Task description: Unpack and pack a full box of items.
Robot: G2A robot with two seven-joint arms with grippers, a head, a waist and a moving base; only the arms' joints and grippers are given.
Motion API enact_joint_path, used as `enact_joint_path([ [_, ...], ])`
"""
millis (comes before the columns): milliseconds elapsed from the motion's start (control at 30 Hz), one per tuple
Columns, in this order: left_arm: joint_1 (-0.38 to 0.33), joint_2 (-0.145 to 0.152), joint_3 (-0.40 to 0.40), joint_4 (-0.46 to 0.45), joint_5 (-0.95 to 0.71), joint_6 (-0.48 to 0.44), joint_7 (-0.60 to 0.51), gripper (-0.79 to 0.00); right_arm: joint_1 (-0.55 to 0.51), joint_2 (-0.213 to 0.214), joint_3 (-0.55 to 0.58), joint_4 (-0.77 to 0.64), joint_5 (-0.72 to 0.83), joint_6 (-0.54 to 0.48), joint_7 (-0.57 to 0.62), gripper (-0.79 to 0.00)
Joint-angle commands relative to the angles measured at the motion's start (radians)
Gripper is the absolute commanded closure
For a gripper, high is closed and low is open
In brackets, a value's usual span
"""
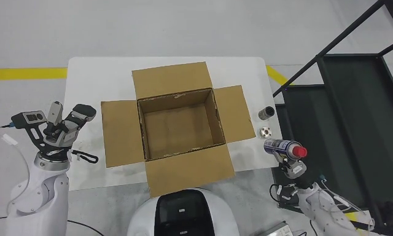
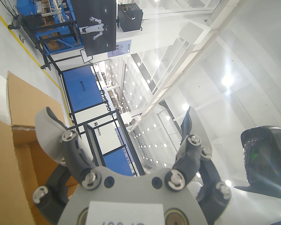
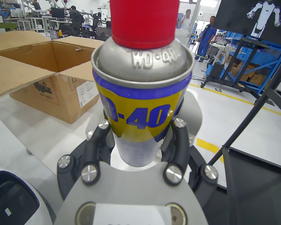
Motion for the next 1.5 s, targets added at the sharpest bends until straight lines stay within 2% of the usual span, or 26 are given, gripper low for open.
enact_joint_path([
  [0, 0.0, 0.0, 0.0, 0.0, 0.0, 0.0, 0.0, -0.785, -0.029, 0.004, 0.027, -0.067, 0.026, -0.004, 0.071, 0.0],
  [67, 0.0, 0.0, 0.0, 0.0, 0.0, 0.0, 0.0, -0.785, -0.047, 0.006, 0.044, -0.105, 0.044, -0.005, 0.113, 0.0],
  [533, 0.0, 0.0, 0.0, 0.0, 0.0, 0.0, 0.0, -0.785, -0.047, 0.006, 0.044, -0.105, 0.044, -0.005, 0.113, 0.0],
  [700, 0.0, 0.0, 0.0, 0.0, 0.0, 0.0, 0.0, -0.785, -0.051, 0.003, 0.047, -0.129, 0.041, 0.005, 0.16, 0.0],
  [867, 0.0, 0.0, 0.0, 0.0, 0.0, 0.0, 0.0, -0.785, -0.065, 0.006, 0.076, -0.253, -0.002, 0.047, 0.214, 0.0],
  [1033, 0.0, 0.0, 0.0, 0.0, 0.0, 0.0, 0.0, -0.785, -0.089, 0.01, 0.118, -0.406, -0.097, 0.169, 0.282, 0.0],
  [1233, 0.0, 0.0, 0.0, 0.0, 0.0, 0.0, 0.0, -0.785, -0.119, 0.005, 0.099, -0.579, -0.216, 0.246, 0.403, 0.0],
  [1467, 0.0, 0.0, 0.0, 0.0, 0.0, 0.0, 0.0, -0.785, -0.125, -0.004, 0.068, -0.647, -0.254, 0.281, 0.509, 0.0],
])
